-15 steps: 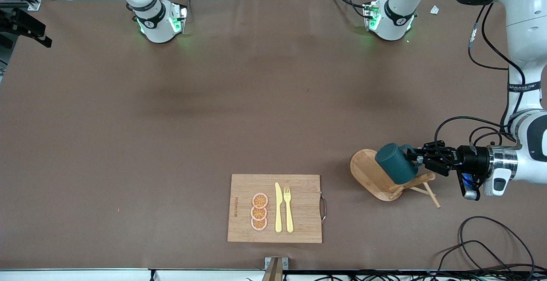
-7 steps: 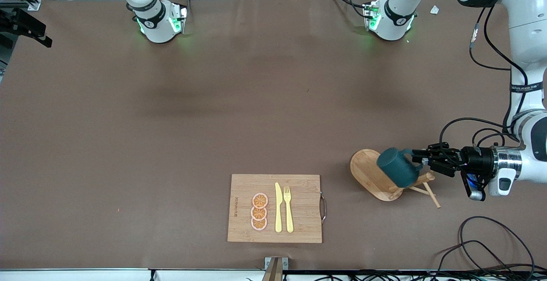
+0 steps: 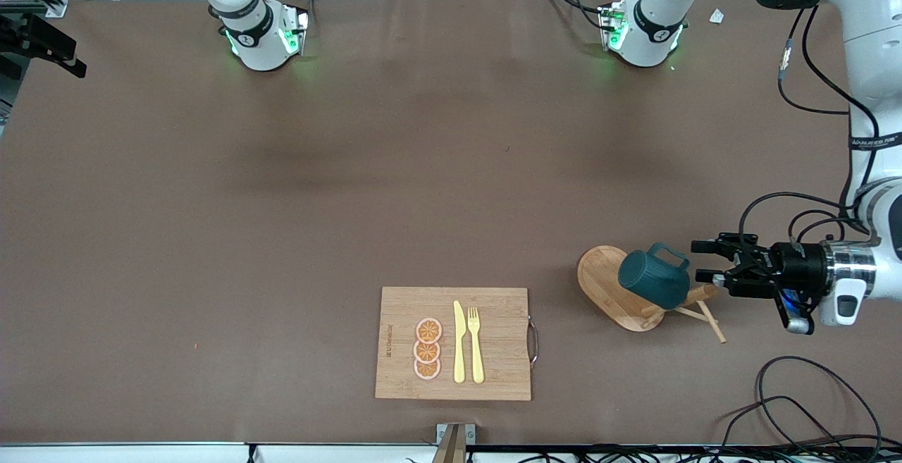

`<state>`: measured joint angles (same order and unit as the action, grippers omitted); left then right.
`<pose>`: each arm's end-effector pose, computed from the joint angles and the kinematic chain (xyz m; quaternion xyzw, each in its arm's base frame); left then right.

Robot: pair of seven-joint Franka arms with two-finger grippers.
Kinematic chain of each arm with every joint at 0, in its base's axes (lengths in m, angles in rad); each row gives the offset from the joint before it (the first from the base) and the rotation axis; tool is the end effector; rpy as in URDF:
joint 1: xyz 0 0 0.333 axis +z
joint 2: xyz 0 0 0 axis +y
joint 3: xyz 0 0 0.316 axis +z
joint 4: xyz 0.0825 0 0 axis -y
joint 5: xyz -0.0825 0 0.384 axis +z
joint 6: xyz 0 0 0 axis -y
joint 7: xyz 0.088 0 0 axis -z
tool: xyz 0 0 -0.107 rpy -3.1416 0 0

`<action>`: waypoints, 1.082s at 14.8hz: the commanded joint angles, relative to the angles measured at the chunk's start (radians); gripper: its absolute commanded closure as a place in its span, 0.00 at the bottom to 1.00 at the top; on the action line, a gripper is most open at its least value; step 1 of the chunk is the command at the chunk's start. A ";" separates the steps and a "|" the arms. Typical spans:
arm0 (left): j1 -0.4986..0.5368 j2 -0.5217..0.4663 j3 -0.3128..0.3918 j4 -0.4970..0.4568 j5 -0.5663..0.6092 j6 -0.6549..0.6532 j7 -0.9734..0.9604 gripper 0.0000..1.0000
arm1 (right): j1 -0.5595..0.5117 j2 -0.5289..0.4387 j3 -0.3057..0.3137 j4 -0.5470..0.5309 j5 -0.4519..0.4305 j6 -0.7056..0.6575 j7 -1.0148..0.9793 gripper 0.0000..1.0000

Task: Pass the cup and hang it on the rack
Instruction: 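Open the left gripper and withdraw it from the mug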

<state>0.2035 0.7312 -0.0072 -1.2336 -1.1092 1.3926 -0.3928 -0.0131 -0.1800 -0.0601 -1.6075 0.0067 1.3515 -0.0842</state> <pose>0.7080 0.0319 0.3667 0.7627 0.2908 -0.2900 0.4997 0.4712 -0.0370 0.6816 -0.9992 -0.0068 0.0374 0.0116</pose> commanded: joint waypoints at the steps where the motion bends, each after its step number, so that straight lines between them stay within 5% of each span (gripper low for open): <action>1: -0.003 -0.114 0.003 -0.020 0.077 0.010 -0.092 0.00 | 0.010 -0.018 -0.001 -0.015 -0.019 0.000 -0.006 0.00; 8: -0.053 -0.314 -0.066 -0.020 0.575 0.011 -0.019 0.00 | 0.009 -0.018 -0.001 -0.017 -0.019 0.001 -0.006 0.00; 16: -0.047 -0.490 -0.250 -0.026 1.104 0.040 0.172 0.00 | 0.009 -0.018 -0.001 -0.017 -0.019 0.001 -0.006 0.00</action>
<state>0.1499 0.3054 -0.2097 -1.2254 -0.0870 1.4074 -0.2438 -0.0126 -0.1800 -0.0599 -1.6078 0.0058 1.3515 -0.0843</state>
